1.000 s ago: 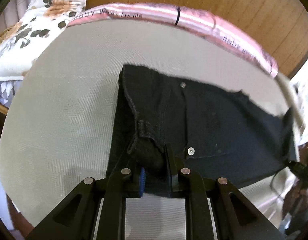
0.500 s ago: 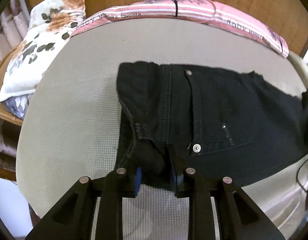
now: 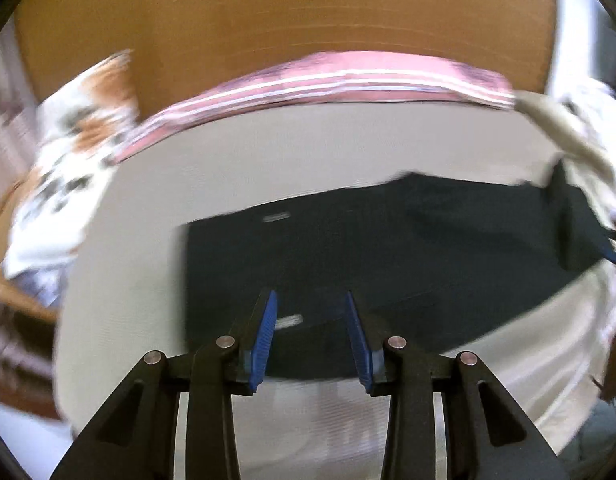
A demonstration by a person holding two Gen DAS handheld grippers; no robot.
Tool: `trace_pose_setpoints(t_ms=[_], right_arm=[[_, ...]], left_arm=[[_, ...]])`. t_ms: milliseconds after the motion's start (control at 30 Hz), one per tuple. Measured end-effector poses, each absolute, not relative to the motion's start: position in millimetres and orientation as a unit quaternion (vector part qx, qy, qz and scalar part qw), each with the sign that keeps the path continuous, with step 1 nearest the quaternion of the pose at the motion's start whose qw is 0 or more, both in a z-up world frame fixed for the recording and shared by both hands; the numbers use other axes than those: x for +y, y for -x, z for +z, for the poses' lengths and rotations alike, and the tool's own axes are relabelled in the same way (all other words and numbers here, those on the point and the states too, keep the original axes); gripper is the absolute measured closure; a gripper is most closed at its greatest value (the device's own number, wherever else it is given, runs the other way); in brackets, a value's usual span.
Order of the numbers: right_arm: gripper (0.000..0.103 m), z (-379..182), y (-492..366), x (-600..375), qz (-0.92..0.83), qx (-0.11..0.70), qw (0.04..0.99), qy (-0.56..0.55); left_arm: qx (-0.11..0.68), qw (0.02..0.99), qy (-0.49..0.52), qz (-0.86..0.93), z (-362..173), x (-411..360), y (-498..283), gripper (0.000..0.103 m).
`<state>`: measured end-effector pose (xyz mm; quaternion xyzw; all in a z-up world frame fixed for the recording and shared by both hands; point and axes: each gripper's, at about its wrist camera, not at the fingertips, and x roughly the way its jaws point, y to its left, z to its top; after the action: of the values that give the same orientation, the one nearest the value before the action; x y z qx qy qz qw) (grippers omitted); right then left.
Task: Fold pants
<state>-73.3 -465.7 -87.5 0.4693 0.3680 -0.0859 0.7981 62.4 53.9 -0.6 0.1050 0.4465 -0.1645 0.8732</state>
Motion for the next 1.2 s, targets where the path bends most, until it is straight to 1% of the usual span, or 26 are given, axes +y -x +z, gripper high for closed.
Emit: trace_pose_setpoints(t_ms=[67, 200, 333, 433, 567, 667, 733, 767, 833, 900, 1067, 1200], right_arm=[[0.059, -95, 66, -478, -0.093, 0.368, 0.795, -0.473], [0.060, -102, 55, -499, -0.105, 0.356, 0.797, -0.476], [0.060, -104, 46, -524, -0.112, 0.345, 0.796, -0.486], [0.063, -103, 34, -542, -0.118, 0.342, 0.798, -0.482], [0.069, -103, 18, -560, -0.124, 0.337, 0.800, -0.480], [0.070, -104, 10, -571, -0.125, 0.328, 0.798, -0.490], [0.072, -106, 6, -577, -0.125, 0.321, 0.797, -0.497], [0.080, -107, 3, -578, -0.124, 0.322, 0.796, -0.497], [0.090, -108, -1, -579, -0.125, 0.330, 0.795, -0.493], [0.094, -110, -4, -580, -0.122, 0.334, 0.793, -0.494], [0.096, -95, 0, -578, -0.105, 0.313, 0.795, -0.509], [0.097, -70, 4, -576, -0.089, 0.289, 0.797, -0.522]], left_arm=[[0.446, 0.860, -0.113, -0.222, -7, 14, -59, 0.066], [0.447, 0.828, -0.130, -0.314, -23, -60, -52, 0.066], [0.446, 0.800, -0.149, -0.373, -40, -120, -46, 0.066], [0.452, 0.781, -0.168, -0.398, -52, -161, -37, 0.066], [0.453, 0.763, -0.192, -0.419, -67, -190, -26, 0.066], [0.456, 0.753, -0.202, -0.430, -76, -203, -22, 0.066], [0.459, 0.749, -0.204, -0.431, -81, -210, -22, 0.066], [0.461, 0.748, -0.203, -0.432, -84, -213, -22, 0.066], [0.466, 0.746, -0.197, -0.433, -88, -217, -22, 0.066], [0.470, 0.744, -0.189, -0.436, -91, -220, -23, 0.066], [0.465, 0.742, -0.190, -0.444, -90, -220, -20, 0.066], [0.463, 0.740, -0.194, -0.448, -92, -224, -20, 0.066]])
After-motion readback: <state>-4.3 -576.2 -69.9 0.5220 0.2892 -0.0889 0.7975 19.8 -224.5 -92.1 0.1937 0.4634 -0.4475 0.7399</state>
